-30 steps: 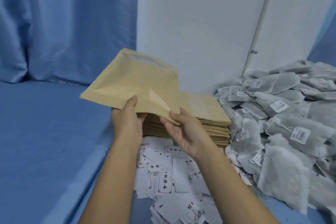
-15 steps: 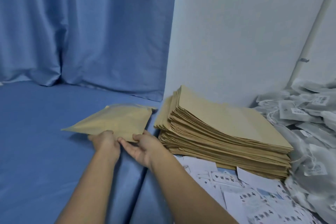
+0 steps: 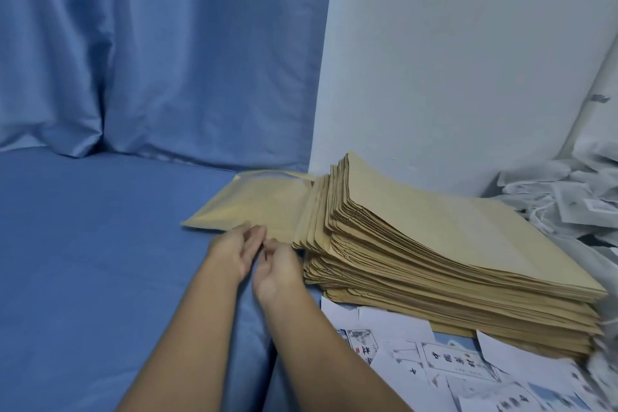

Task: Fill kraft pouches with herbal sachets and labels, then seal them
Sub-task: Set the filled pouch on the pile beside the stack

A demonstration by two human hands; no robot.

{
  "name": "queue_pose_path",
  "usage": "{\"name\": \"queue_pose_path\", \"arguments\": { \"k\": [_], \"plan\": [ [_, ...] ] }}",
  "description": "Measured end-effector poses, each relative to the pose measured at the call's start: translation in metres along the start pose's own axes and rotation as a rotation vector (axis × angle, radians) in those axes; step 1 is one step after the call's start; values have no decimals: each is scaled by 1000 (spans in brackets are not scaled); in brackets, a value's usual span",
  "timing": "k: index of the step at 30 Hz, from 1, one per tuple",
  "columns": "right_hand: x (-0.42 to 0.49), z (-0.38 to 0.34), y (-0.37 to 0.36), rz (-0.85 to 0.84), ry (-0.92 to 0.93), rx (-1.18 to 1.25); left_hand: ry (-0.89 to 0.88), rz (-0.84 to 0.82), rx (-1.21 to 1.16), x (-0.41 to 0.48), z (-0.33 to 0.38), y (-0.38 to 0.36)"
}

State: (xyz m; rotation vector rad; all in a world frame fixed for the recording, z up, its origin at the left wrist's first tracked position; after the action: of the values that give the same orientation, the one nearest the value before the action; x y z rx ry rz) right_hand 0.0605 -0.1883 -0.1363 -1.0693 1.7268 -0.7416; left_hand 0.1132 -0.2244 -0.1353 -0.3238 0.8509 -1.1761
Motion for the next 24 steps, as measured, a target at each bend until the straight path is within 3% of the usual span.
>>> {"name": "queue_pose_path", "arguments": {
  "k": [6,8,10,13,16,20,22,24],
  "plan": [
    [-28,2,4,-74,-27,-120,22,-8,104,-30,-14,1],
    [-50,-1,7,-185,-14,-382,-29,57,169,-47,-13,3],
    [-73,-10,10,-286,47,-826,-129,88,200,-71,-7,1],
    [-105,-40,2,-339,273,-1443,-274,69,144,-110,-5,-3],
    [-132,-81,-4,-419,610,-1648,-340,52,22,-154,-11,-17],
    [-142,-150,22,-165,1210,-1792,-408,-3,13,-197,-34,-48],
    [-134,-181,44,-79,1243,-1966,-379,-32,17,-210,-51,-60],
    [-124,-203,68,-9,1130,-2246,-323,-38,49,-216,-69,-66]
  ]
}}
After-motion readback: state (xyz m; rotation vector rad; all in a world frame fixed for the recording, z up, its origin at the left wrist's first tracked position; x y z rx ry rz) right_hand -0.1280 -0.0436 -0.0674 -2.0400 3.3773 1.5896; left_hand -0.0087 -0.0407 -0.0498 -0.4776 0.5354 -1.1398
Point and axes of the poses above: each hand's wrist, its own x-axis towards the middle knuckle, its own y-axis out of the back of the hand, z = x × y, the point moved 1 cm from there along x, towards the middle knuckle, and after that the axes turned 4 degrees about z, right-handed, at the moved point
